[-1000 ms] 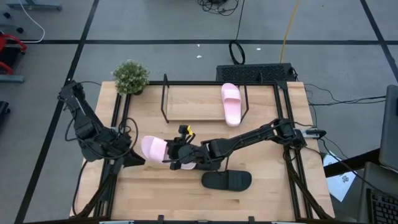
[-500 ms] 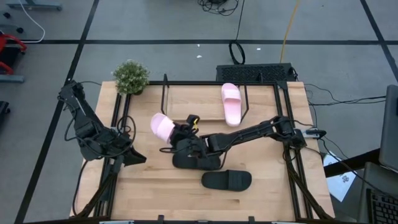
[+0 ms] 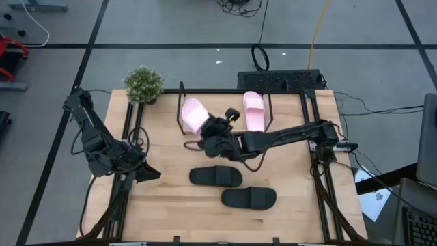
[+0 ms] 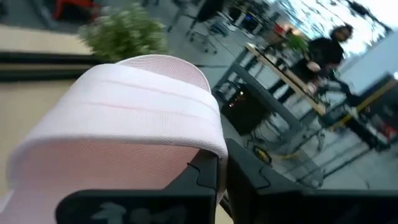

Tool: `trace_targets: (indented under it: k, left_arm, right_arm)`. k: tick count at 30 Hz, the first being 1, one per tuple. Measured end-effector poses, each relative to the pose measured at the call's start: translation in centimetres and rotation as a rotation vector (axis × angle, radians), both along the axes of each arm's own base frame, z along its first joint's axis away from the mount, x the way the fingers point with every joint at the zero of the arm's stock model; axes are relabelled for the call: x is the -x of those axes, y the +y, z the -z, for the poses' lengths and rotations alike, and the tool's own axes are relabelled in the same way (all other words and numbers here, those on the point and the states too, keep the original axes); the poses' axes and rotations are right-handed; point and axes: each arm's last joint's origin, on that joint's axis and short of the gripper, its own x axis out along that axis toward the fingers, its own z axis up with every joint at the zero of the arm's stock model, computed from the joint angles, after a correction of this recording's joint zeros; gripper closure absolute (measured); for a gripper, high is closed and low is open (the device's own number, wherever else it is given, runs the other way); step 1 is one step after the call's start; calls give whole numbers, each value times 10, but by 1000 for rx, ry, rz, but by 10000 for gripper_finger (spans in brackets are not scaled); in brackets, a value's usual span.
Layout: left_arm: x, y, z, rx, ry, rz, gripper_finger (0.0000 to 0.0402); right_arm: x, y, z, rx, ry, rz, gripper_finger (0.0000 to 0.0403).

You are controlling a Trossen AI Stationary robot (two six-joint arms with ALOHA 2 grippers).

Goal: Pick and place slides into the shelf
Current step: Put the pink slide on the shelf

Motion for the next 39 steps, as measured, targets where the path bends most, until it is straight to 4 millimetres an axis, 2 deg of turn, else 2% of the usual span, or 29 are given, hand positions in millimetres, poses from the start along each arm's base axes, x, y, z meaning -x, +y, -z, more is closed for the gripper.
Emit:
trace_targets:
  k: [7,14,17,21,39]
  left_arm:
    - [0,0,0,7,2,-3,328]
    - [0,0,0,6,2,-3,328]
    - [0,0,0,6,1,-2,328]
    - [0,0,0,2,1,-2,328]
    - [0,0,0,-2,-5,-17,328]
  right_arm:
    - [3,-36,6,-115,-164,161,399]
    - [18,-65,42,-254,-123,284,399]
    - [28,-73,56,-342,-114,348,399]
    - [38,-82,74,-365,-112,438,399]
    - [42,-123,79,-328,-158,550,400]
